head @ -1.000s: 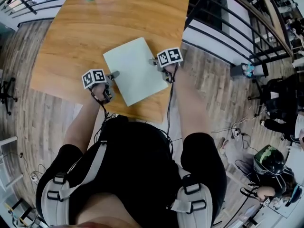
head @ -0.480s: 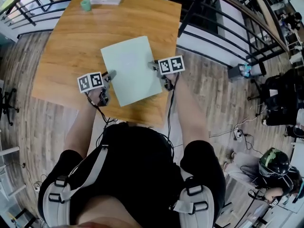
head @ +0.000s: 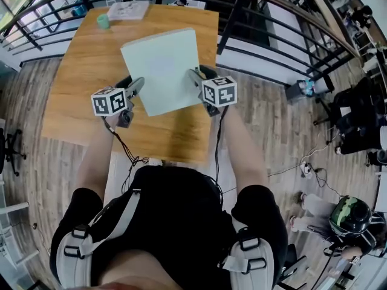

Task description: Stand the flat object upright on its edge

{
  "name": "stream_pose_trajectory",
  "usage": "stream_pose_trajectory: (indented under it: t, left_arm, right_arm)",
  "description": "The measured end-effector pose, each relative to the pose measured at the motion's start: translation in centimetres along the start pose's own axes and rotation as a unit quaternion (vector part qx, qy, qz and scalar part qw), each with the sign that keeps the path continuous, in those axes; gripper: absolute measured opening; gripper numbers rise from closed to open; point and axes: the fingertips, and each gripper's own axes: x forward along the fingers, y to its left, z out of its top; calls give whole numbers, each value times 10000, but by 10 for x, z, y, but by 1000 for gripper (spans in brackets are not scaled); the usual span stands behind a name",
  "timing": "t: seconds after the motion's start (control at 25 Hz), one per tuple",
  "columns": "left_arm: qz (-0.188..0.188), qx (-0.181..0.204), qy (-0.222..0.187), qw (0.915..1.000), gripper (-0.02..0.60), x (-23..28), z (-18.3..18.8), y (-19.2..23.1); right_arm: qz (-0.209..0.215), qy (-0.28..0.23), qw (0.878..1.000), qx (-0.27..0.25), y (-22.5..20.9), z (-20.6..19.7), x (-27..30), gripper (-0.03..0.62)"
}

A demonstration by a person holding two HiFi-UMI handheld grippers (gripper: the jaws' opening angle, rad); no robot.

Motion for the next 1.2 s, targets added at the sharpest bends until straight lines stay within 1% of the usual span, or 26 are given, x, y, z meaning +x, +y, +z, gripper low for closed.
stream_pose_trajectory:
  t: [0.16,0.28,0.36,0.48,0.6,0.76,0.96,1.08,1.2]
  left_arm:
    - [-304,545,-219,9978,216,4,33,-8]
    - [-512,977,-189,9937,215,12,50,-7]
    - [-576,1378,-139,9887,213,18,57,-7]
    - [-556,2018,-83,9778,213,27,62,-11]
    - [-492,2428,38,9688,213,38,64,-9]
    - [-441,2615,271,9638,212,56,52,0]
    - [-439,2650,502,9619,210,75,29,8]
    - [-412,2656,589,9614,210,83,15,14]
    - [-341,2772,598,9584,207,86,2,17]
  right_arm:
    - [-360,-637,9968,-331,2,32,-21,164]
    - [-628,-957,9917,-585,5,48,-30,158]
    - [-802,-1060,9888,-674,4,48,-32,158]
    - [-1024,-1149,9861,-631,1,37,-35,154]
    - [-1209,-1113,9849,-552,-3,22,-33,148]
    - [-1407,-869,9853,-439,-12,-4,-20,140]
    - [-1547,-568,9861,-227,-23,-38,-6,135]
    - [-1679,-462,9843,-304,-29,-53,2,133]
    - [-1827,-432,9812,-444,-33,-66,7,132]
